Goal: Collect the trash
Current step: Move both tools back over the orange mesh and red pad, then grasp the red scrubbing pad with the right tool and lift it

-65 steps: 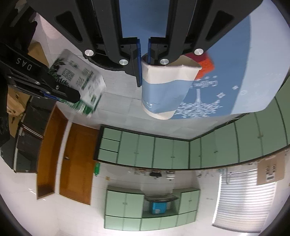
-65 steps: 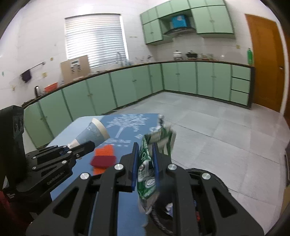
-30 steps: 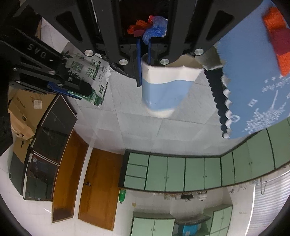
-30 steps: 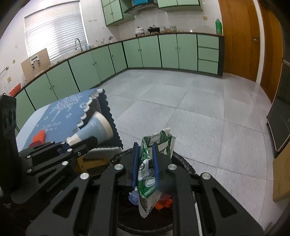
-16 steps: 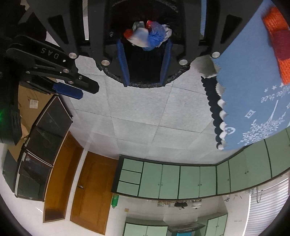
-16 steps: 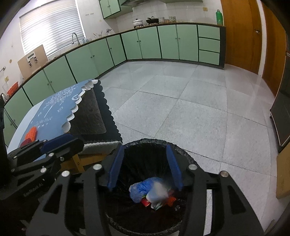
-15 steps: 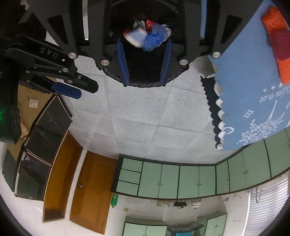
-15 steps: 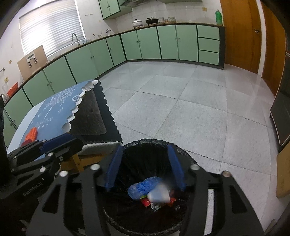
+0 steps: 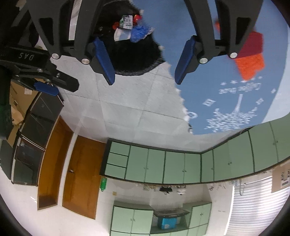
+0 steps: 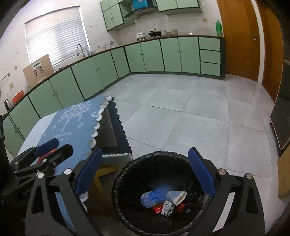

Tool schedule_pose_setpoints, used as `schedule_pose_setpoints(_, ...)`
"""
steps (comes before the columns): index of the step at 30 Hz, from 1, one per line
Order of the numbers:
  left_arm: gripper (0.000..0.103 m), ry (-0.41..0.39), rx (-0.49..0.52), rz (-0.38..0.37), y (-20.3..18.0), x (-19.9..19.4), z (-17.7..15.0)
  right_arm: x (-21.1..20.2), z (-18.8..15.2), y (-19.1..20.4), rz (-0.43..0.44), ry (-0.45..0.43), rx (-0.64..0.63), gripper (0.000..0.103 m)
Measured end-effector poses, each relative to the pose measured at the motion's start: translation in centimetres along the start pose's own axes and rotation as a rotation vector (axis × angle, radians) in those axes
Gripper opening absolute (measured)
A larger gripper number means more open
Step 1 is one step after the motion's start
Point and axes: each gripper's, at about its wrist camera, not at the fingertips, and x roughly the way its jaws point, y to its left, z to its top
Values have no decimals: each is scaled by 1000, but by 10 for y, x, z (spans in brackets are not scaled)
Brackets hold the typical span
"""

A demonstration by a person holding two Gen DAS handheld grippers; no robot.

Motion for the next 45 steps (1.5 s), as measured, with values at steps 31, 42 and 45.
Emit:
schedule_pose_setpoints(31,82,-49,-192,410,207,-127,-52,33,-16,194,233,40,-183,94)
schedule_pose_setpoints(42,82,-43,-226,443,236,-137,-66,68,-36,256,245,109,-266,94)
schedule_pose_setpoints(45,82,-43,-234,445,241,-138,-67,76,-40,265,233,125,-281,94)
